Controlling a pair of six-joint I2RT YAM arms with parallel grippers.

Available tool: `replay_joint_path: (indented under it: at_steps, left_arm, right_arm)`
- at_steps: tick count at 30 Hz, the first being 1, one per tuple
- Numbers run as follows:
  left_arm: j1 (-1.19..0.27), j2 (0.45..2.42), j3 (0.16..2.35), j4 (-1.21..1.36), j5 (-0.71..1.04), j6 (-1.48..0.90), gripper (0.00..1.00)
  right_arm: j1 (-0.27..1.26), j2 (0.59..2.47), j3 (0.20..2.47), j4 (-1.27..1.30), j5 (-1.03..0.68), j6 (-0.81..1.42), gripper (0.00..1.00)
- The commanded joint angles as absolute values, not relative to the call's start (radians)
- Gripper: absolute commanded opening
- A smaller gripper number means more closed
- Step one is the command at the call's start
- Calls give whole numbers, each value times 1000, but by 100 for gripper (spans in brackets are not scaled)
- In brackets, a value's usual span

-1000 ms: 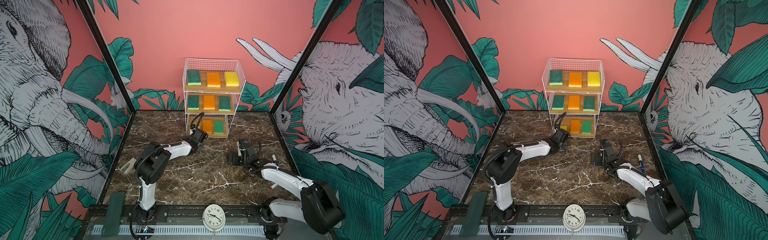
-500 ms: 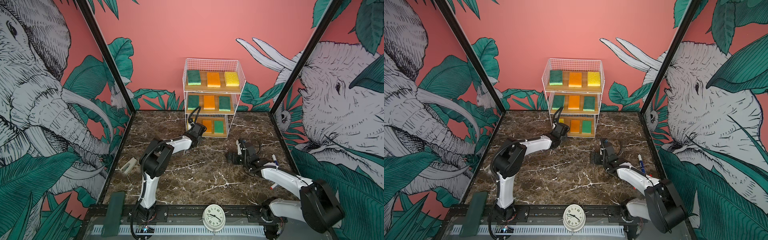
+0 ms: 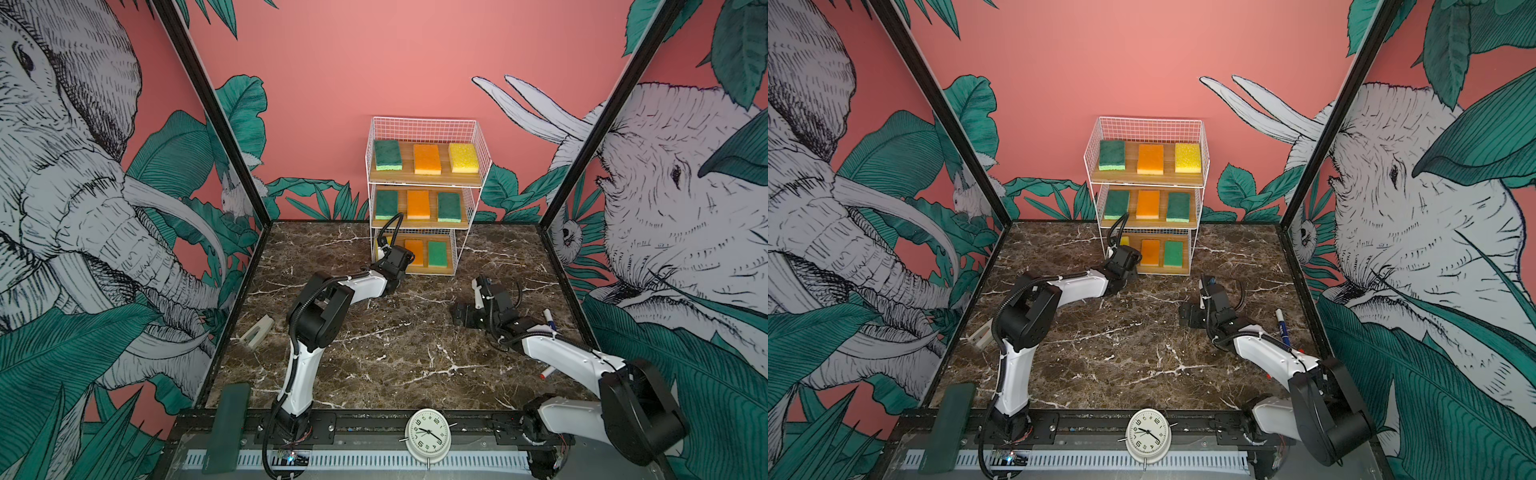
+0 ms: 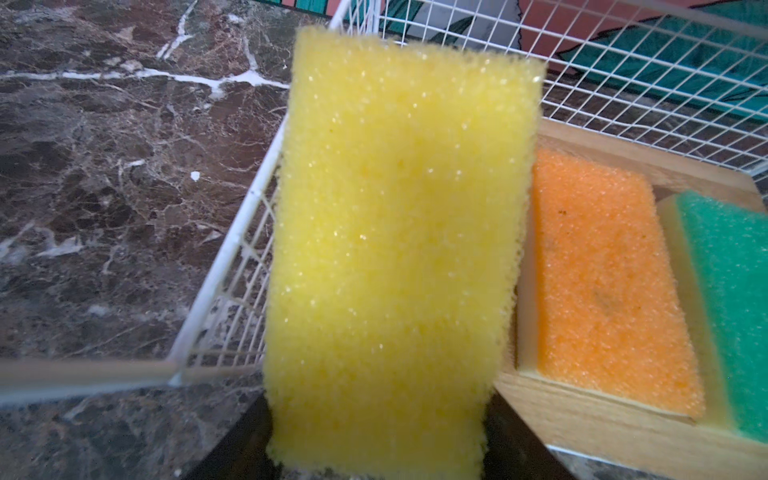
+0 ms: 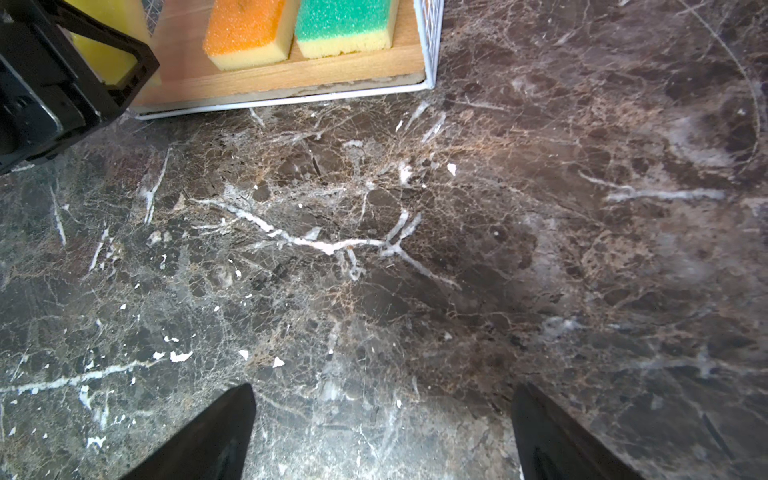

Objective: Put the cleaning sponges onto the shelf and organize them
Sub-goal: 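Lower the yellow sponge beside the orange sponge and open the left gripper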

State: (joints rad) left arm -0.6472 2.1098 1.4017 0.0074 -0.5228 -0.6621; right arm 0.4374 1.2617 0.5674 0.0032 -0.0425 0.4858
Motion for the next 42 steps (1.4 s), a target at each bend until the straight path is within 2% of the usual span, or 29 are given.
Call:
replay_joint_path:
  at_steps: [1,28,36,42]
  left_arm:
    - [-649,2127,1446,17,-547,-667,66]
    - [-640,2242,1581,-94,-587,-687,69]
    - [-634,2242,1593,-154,-581,-727,79]
    - [-628,2238,1600,-167,-560,-729,80]
  right_arm:
    - [434,1260,546,35,-49,487,98]
    - [427,1256,531,47,-59,499,98]
    - [428,1259,531,51,-67,503,99]
    - [425,1261,532,52,-69,506,98]
